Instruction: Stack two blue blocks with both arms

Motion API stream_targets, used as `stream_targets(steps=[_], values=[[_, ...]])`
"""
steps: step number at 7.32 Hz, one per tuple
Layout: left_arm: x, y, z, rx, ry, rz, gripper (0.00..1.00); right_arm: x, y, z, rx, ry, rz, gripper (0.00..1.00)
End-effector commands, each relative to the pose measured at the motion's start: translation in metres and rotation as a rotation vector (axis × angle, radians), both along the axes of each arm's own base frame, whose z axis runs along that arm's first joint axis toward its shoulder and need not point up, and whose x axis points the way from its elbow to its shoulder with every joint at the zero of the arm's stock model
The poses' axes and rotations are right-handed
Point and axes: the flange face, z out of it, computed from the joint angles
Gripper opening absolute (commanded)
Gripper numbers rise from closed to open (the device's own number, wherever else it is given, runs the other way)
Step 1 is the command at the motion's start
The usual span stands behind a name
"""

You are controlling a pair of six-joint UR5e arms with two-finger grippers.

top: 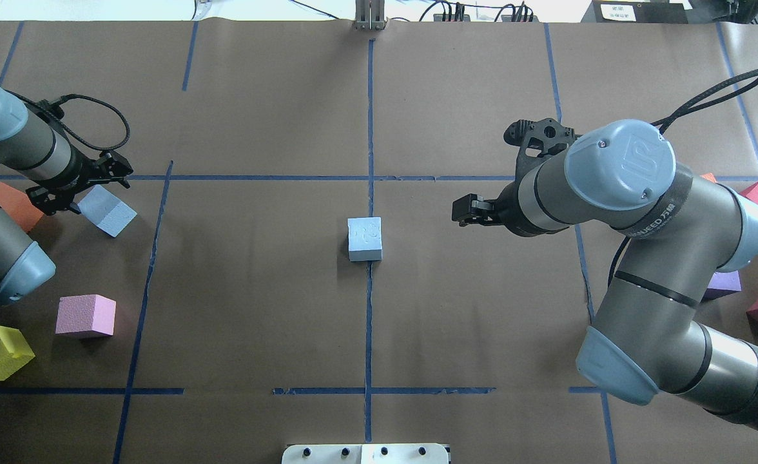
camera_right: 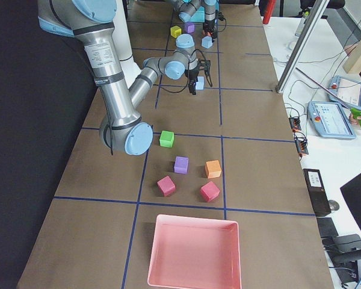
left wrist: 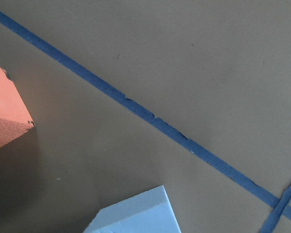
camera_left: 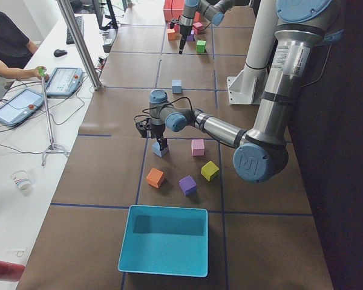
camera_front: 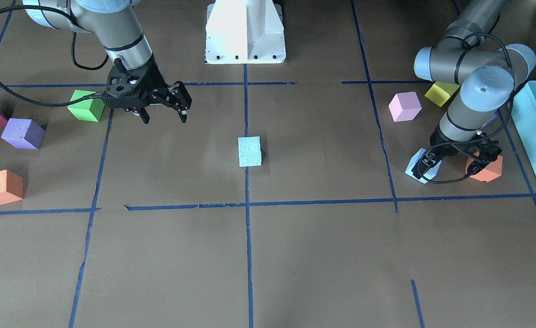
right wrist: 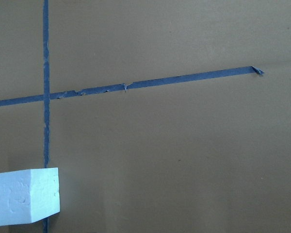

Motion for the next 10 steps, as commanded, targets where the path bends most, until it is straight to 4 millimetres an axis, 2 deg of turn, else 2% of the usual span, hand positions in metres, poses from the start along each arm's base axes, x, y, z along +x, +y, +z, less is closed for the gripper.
stream_targets(steps=[1, 2, 3, 7, 10], values=[[0.009, 0.004, 0.006, -0.01, -0.013, -0.001, 1.0, -0.003, 0.003, 0.0, 0.0, -0.001, -0.005, 1.0], [0.01, 0.005, 0.007, -0.013, -0.014, 0.0, 1.0, -0.003, 0.003, -0.001, 0.001, 0.0, -0.005, 1.0], [0.01, 0.005, -0.004, 0.0, -0.01, -0.01, 1.0, -0.006, 0.004, -0.004, 0.012, 0.001, 0.0, 1.0], [0.004, 0.002, -0.002, 0.024, -0.041, -0.035, 1.0, -0.013, 0.011, -0.003, 0.026, 0.009, 0.001, 1.0], [0.002, 0.005, 0.006, 0.021, -0.063, -0.045, 1.0, -0.02, 0.019, -0.004, 0.011, 0.003, 0.003, 1.0]])
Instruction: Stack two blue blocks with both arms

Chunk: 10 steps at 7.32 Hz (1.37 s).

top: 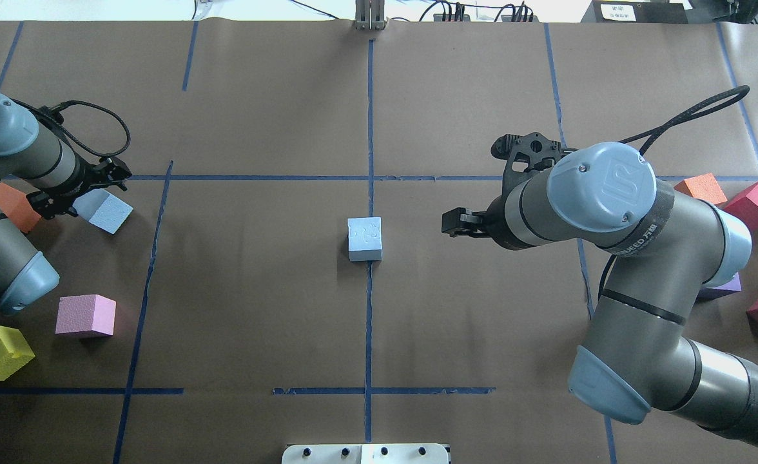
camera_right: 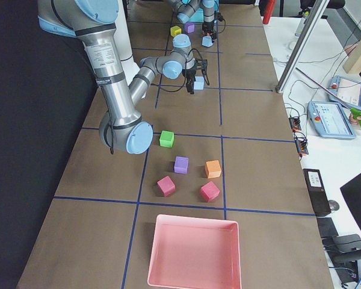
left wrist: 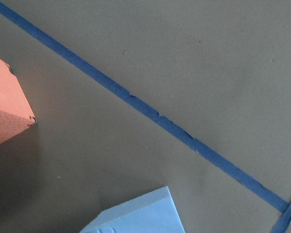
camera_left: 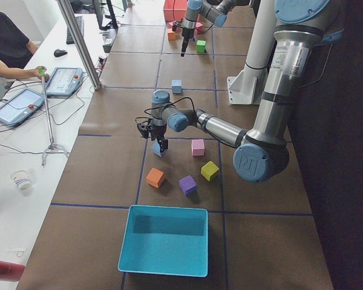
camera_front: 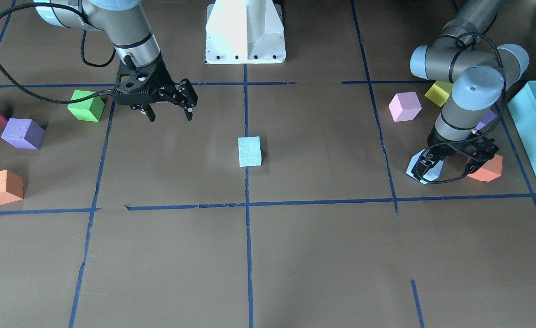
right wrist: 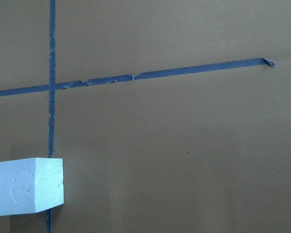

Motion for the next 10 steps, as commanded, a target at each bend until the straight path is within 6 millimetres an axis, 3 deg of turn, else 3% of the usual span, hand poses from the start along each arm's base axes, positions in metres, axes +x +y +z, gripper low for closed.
stream_targets(steps=[1, 2, 6, 10], values=[[-0.002, -0.001, 0.003, 0.007, -0.024, -0.014, 1.0, -0.008, 0.008, -0.002, -0.004, -0.001, 0.021, 1.0], [-0.006, 0.001, -0.014, 0.009, -0.04, -0.022, 1.0, -0.015, 0.014, -0.003, -0.002, 0.001, 0.03, 1.0], [0.001, 0.015, 0.004, -0.02, -0.072, -0.003, 1.0, -0.015, 0.016, -0.003, -0.002, 0.0, 0.029, 1.0], [0.032, 0.023, 0.004, -0.014, -0.049, 0.024, 1.0, -0.023, 0.023, -0.002, 0.017, 0.013, 0.035, 1.0]])
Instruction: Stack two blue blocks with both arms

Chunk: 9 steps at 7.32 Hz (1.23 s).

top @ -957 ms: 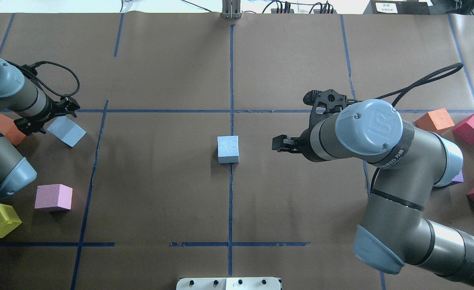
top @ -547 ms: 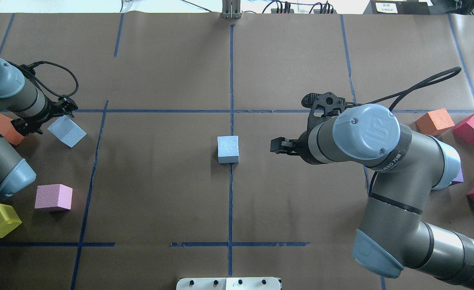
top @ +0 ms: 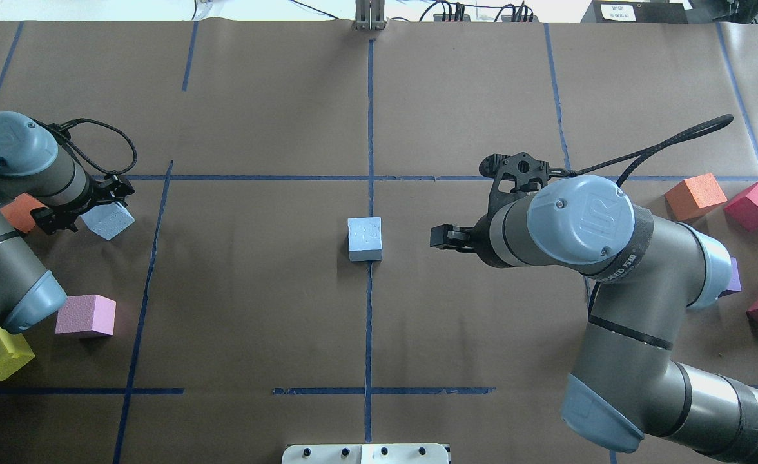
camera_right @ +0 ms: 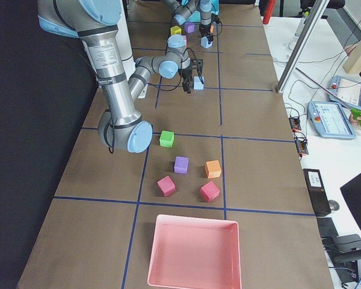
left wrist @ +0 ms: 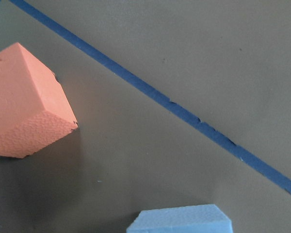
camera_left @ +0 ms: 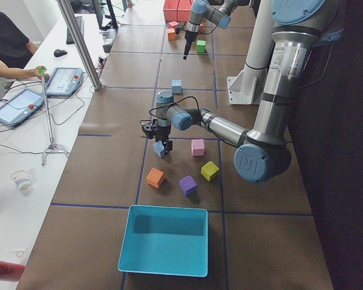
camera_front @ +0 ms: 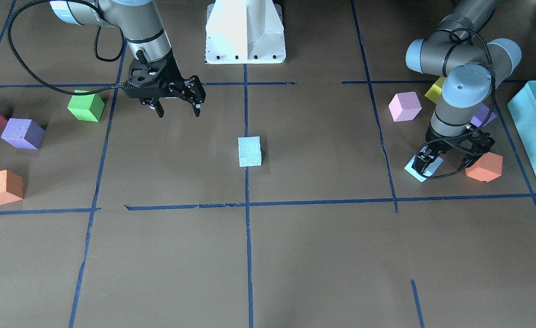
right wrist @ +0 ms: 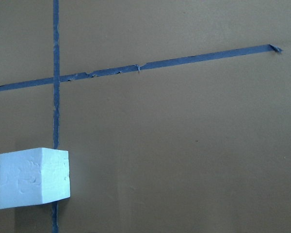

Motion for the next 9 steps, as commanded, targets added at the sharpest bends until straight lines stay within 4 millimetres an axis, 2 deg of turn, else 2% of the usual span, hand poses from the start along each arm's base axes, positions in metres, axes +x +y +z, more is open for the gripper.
stream_targets(steps=[1, 2, 3, 4, 5, 6, 7, 8, 9], values=[[0.01, 0.002, 0.003, 0.019, 0.025, 0.007, 0.77, -0.004, 0.004, 0.001, 0.005, 0.007, 0.0, 1.0], [0.009, 0.003, 0.001, 0.027, 0.03, 0.016, 0.14, -0.006, 0.005, 0.001, 0.008, 0.007, -0.002, 1.0], [0.01, 0.003, -0.013, 0.039, 0.049, 0.026, 0.0, -0.006, 0.006, 0.001, 0.013, 0.009, 0.002, 1.0], [0.01, 0.009, -0.058, 0.09, 0.123, 0.065, 0.0, 0.005, 0.007, 0.001, 0.016, 0.002, 0.006, 1.0], [0.015, 0.005, -0.12, 0.194, 0.192, 0.094, 0.0, 0.025, 0.016, 0.01, 0.013, 0.003, -0.005, 1.0], [0.045, 0.013, -0.168, 0.244, 0.226, 0.157, 0.0, 0.039, 0.016, 0.023, 0.011, 0.021, 0.002, 1.0], [0.105, 0.038, -0.234, 0.261, 0.206, 0.3, 0.0, 0.042, 0.014, 0.026, 0.007, 0.026, 0.008, 1.0], [0.128, 0.048, -0.285, 0.325, 0.154, 0.398, 0.0, 0.045, 0.014, 0.031, 0.003, 0.033, 0.011, 1.0], [0.146, 0.06, -0.308, 0.396, 0.151, 0.443, 0.0, 0.048, 0.012, 0.035, -0.001, 0.041, 0.017, 1.0]])
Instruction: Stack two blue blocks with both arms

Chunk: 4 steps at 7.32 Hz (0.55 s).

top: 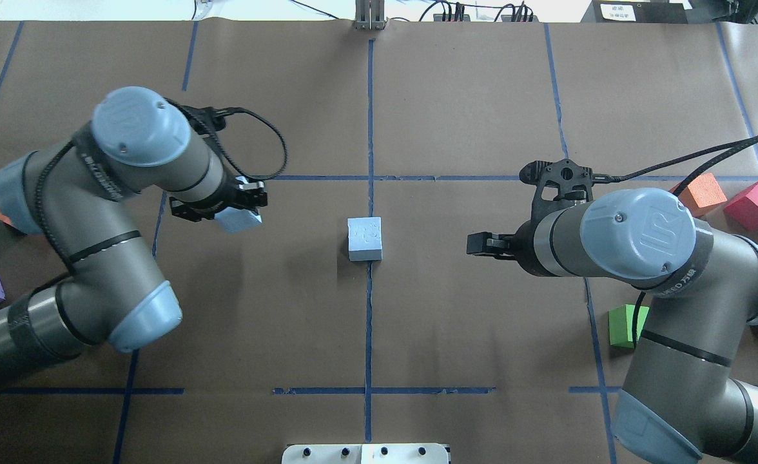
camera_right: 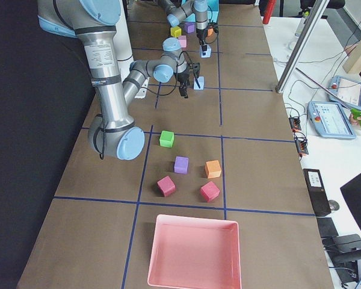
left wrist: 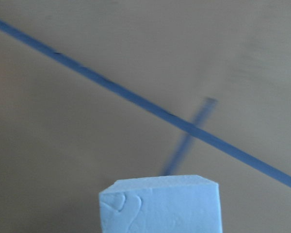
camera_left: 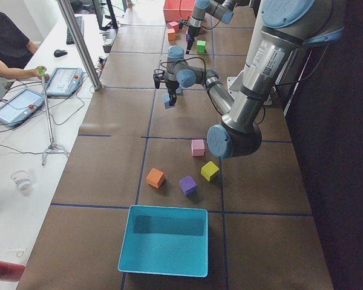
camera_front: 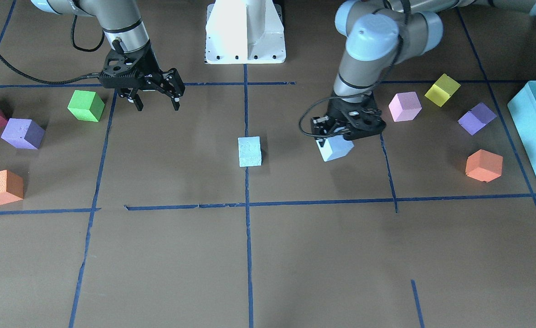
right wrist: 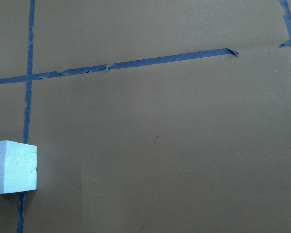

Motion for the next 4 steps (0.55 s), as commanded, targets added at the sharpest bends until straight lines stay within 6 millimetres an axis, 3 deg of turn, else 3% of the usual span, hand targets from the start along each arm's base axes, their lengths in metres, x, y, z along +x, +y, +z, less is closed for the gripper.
stream_targets(steps=[1, 2, 3, 4], values=[[0.075, 0.04, -0.079, 0.119, -0.003, 0.154, 0.0, 0.006, -0.002, 0.011, -0.009, 0.018, 0.007, 1.0], [0.095, 0.03, -0.101, 0.158, -0.016, 0.181, 0.0, 0.009, -0.003, 0.014, -0.012, 0.024, 0.012, 1.0], [0.109, 0.027, -0.102, 0.179, -0.042, 0.182, 0.0, 0.012, -0.003, 0.019, -0.015, 0.032, 0.014, 1.0], [0.13, 0.023, -0.117, 0.18, -0.054, 0.185, 0.0, 0.016, -0.001, 0.024, -0.015, 0.04, 0.01, 1.0]])
